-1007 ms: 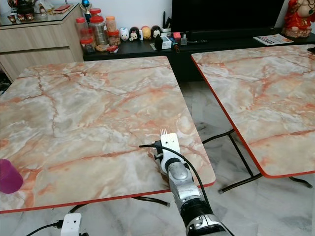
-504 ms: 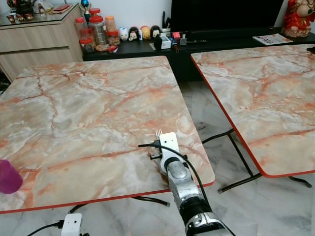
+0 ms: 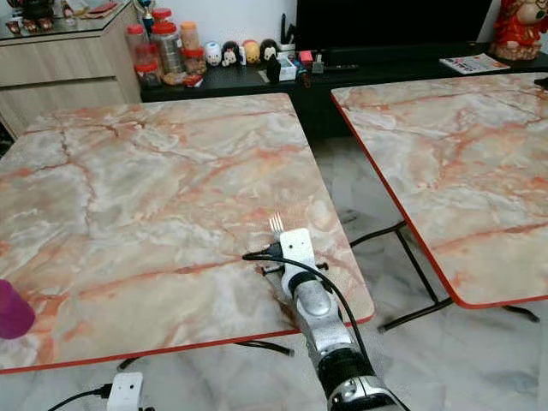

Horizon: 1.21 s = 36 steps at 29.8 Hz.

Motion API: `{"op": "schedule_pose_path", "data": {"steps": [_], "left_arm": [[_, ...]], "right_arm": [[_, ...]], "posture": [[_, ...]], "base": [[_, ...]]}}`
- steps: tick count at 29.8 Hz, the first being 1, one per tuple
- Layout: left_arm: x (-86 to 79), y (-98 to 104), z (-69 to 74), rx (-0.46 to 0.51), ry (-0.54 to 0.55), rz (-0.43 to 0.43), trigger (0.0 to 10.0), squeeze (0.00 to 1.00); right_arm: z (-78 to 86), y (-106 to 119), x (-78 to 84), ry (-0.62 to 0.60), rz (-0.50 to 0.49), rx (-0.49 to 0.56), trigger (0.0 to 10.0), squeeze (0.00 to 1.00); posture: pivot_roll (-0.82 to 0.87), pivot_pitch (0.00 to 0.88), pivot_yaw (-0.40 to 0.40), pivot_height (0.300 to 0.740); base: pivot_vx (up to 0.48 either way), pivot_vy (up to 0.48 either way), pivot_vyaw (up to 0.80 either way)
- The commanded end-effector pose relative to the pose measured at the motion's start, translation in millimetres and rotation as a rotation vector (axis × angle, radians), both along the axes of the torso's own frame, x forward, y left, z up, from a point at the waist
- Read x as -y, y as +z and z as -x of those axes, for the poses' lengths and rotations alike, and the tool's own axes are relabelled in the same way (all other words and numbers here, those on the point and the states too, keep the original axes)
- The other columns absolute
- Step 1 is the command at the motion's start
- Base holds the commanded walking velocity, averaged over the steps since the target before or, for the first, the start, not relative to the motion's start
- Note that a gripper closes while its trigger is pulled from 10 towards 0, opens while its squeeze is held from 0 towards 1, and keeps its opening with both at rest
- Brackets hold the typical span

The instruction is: Setting the table

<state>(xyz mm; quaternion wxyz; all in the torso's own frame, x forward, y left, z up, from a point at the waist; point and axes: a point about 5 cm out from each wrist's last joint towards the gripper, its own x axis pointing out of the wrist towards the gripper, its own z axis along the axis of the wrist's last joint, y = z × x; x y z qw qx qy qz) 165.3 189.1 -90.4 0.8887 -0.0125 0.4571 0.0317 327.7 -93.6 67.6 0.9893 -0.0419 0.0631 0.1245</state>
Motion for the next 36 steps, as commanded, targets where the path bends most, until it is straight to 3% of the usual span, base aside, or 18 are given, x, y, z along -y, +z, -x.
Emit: {"op": "schedule_pose_path", "data": {"steps": [1, 9, 36], "left_arm": [[1.6, -0.8, 1.0, -0.009, -0.020, -0.015, 10.0, 0.00], [7.2, -2.0, 1.9, -0.016, -0.043, -0.019, 10.0, 0.00], [3.0, -1.1, 0.5, -0.025, -0.082, -0.040, 10.0, 0.00]], "right_arm": [[-5.4, 18.3, -1.3, 0.001, -0.030, 0.099, 10.0, 0.00], [-8.1, 35.1, 7.4, -0.006, -0.067, 0.205, 10.0, 0.00], [-6.9, 44.1, 22.5, -0.064, -0.065, 0.289, 10.0, 0.00]], "posture": [[-0.05, 0.000, 0.004, 0.740], [-0.07, 0.000, -0.002, 0.740], [-0.14, 0.000, 0.054, 0.740]], "base": [[0.000, 0.000, 0.00], [0.000, -0.375, 0.00], [0.000, -0.472, 0.00]]}}
